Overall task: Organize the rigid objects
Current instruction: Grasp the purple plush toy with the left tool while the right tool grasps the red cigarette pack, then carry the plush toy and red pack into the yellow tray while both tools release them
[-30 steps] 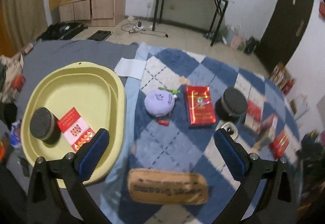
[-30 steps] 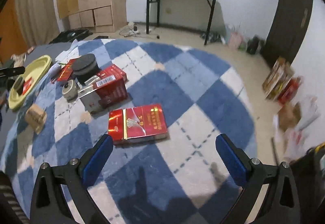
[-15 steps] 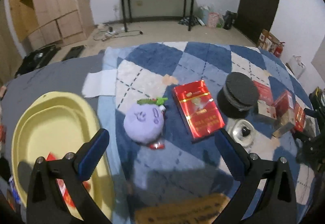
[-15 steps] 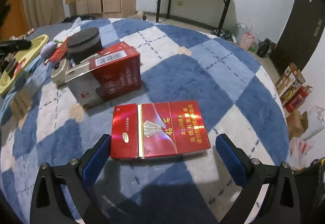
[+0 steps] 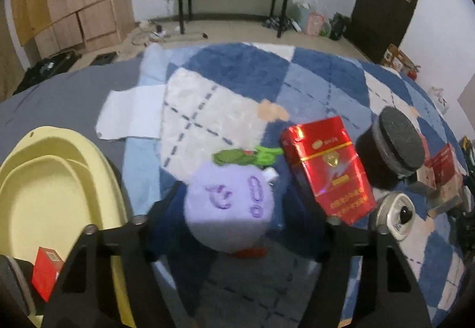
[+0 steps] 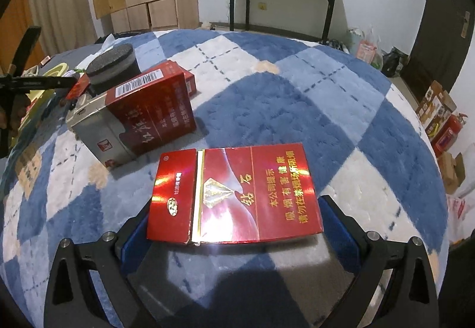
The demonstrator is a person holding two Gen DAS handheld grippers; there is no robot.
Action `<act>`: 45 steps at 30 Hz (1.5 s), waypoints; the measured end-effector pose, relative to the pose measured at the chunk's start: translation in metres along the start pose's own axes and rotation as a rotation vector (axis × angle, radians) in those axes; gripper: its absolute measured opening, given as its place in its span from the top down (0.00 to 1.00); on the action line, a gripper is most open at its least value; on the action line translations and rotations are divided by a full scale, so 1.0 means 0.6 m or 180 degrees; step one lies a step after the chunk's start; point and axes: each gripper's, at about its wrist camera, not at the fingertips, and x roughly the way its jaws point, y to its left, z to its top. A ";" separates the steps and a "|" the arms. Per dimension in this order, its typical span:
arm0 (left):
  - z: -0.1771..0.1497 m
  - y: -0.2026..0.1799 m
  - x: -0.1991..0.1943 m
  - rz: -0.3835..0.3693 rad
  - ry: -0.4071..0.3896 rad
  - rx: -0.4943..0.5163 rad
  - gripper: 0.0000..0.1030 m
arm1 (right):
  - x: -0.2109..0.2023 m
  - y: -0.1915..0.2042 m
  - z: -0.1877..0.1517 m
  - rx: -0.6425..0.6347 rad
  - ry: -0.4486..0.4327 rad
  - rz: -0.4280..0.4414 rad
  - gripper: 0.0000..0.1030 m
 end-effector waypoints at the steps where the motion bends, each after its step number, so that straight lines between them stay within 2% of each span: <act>1: 0.000 0.003 -0.003 -0.0007 -0.0034 -0.0030 0.46 | -0.001 -0.004 0.001 0.0030 -0.0013 -0.0005 0.12; 4: 0.003 0.009 -0.012 -0.0130 -0.0052 -0.0102 0.49 | -0.005 -0.009 0.003 0.0092 -0.0032 0.0033 0.13; 6: 0.005 0.001 -0.025 -0.0106 -0.0060 -0.0040 0.53 | -0.014 -0.007 0.003 0.0090 -0.0086 -0.0022 0.13; 9: 0.012 -0.004 -0.052 -0.0075 -0.0088 0.0014 0.53 | -0.037 0.001 0.011 0.0025 -0.0228 -0.0084 0.13; 13: 0.025 0.007 -0.119 -0.0032 -0.0263 0.0016 0.53 | -0.086 0.030 0.030 -0.0101 -0.0493 -0.0018 0.13; 16: 0.030 0.046 -0.176 0.0071 -0.0364 -0.0037 0.53 | -0.125 0.085 0.050 -0.0271 -0.0651 0.0124 0.13; 18: 0.031 0.079 -0.205 0.0196 -0.0394 -0.0043 0.53 | -0.147 0.141 0.073 -0.0370 -0.0724 0.0319 0.13; 24: 0.029 0.206 -0.245 0.0546 -0.0352 -0.0250 0.53 | -0.169 0.323 0.146 -0.0644 -0.0931 0.0852 0.13; 29: 0.009 0.288 -0.213 0.0733 -0.0167 -0.0453 0.53 | -0.108 0.504 0.195 -0.1127 -0.0811 0.1136 0.13; 34: -0.025 0.353 -0.148 0.0778 0.0089 -0.0668 0.53 | -0.010 0.633 0.209 -0.1604 -0.0477 0.1238 0.13; 41: -0.048 0.383 -0.093 0.0755 0.0331 -0.0658 0.53 | 0.089 0.742 0.217 -0.2158 -0.0169 0.1149 0.13; 45: -0.064 0.388 -0.082 0.0715 0.0308 -0.0706 0.52 | 0.123 0.775 0.219 -0.2226 -0.0124 0.1138 0.13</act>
